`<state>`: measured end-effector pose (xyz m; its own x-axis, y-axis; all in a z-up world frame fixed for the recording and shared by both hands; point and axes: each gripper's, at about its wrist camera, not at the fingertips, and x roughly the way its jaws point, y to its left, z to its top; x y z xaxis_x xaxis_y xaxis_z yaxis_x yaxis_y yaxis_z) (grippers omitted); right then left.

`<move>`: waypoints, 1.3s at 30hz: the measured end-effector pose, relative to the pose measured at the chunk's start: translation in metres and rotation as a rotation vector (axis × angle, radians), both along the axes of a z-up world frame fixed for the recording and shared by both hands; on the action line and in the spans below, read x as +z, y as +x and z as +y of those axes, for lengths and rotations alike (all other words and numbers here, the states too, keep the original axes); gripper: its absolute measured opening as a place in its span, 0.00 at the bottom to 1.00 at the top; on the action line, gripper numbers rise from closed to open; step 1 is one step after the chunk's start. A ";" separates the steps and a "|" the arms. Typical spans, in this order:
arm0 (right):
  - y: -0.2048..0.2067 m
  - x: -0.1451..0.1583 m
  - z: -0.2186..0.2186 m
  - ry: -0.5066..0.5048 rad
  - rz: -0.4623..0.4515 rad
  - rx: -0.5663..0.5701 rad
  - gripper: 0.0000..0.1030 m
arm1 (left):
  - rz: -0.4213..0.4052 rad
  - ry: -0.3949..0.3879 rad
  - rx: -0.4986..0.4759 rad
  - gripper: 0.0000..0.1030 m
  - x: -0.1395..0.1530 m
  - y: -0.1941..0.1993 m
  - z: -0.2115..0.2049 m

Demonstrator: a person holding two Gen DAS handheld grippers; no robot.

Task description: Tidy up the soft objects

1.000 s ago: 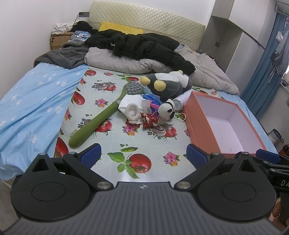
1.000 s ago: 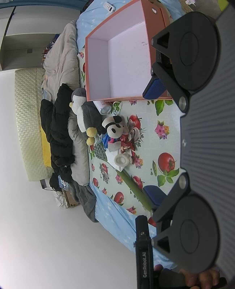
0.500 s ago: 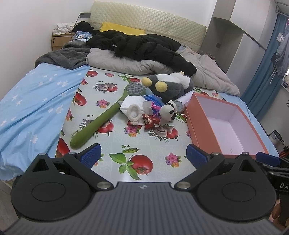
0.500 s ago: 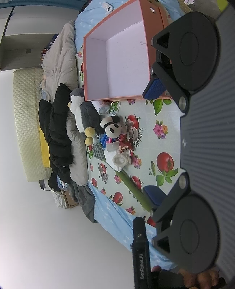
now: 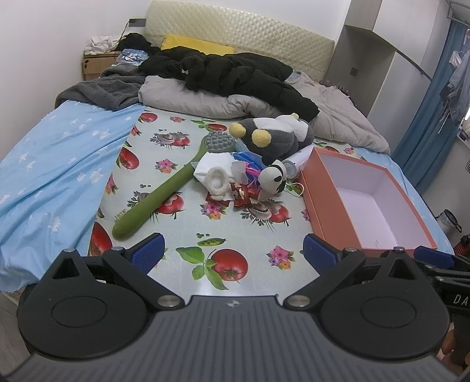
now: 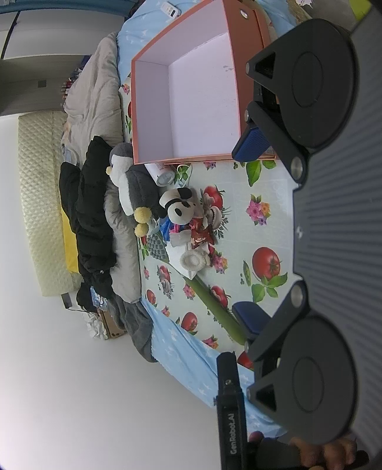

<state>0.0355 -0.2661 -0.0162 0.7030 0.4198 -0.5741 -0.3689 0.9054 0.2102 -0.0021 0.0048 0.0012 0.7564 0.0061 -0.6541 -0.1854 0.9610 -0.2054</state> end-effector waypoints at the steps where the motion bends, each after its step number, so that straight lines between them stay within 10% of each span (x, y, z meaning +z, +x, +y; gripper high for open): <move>1: 0.000 0.000 0.000 0.000 0.000 -0.001 1.00 | 0.001 0.001 -0.001 0.99 0.000 0.000 0.000; 39: 0.010 -0.014 0.001 0.041 0.072 -0.030 1.00 | 0.043 -0.005 0.000 0.99 -0.023 0.011 0.011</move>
<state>0.0454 -0.2655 -0.0298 0.6728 0.4231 -0.6069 -0.3243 0.9060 0.2721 0.0091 0.0155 -0.0219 0.7276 0.0024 -0.6860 -0.1940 0.9599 -0.2023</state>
